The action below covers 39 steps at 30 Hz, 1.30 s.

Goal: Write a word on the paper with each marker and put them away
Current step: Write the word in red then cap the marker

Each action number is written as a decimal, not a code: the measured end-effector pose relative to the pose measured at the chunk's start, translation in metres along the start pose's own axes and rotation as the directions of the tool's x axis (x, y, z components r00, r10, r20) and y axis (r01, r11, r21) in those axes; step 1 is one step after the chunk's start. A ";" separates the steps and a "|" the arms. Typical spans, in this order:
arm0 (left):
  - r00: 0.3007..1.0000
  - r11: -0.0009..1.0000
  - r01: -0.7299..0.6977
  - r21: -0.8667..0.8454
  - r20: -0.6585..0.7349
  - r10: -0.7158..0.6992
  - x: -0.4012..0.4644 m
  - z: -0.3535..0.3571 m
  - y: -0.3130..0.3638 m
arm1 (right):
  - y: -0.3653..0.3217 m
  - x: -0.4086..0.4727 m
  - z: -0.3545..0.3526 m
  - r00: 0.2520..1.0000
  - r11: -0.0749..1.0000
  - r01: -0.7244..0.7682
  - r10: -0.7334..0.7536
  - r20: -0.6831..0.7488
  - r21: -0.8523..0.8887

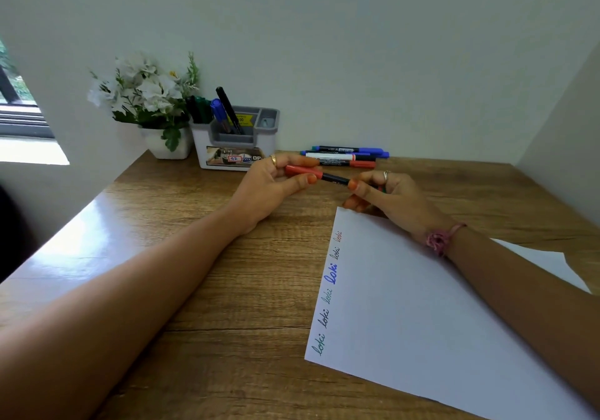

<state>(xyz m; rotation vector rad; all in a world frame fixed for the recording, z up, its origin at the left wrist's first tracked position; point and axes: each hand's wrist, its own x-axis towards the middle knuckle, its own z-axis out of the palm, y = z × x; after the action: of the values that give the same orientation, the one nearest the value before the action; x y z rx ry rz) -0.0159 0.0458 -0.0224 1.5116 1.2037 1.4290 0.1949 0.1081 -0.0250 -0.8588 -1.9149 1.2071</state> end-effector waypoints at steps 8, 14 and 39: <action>0.974 0.881 -0.023 -0.472 -0.211 -0.087 0.010 -0.014 0.025 | 0.005 0.003 -0.002 0.990 0.986 -0.021 0.044 0.137 -0.168; 0.903 0.933 -0.278 -0.230 -0.393 0.172 0.014 -0.041 0.057 | 0.003 0.001 -0.002 0.991 0.949 0.054 -0.013 0.132 -0.311; 0.845 0.800 0.020 0.600 -0.438 0.307 0.085 -0.107 0.073 | 0.009 0.003 -0.003 0.990 0.961 0.062 -0.025 0.140 -0.271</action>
<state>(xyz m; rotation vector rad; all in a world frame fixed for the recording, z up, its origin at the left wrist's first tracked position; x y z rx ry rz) -0.1147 0.0945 0.0866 1.6969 2.0522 1.7402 0.1971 0.1151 -0.0322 -0.8900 -2.2376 1.0090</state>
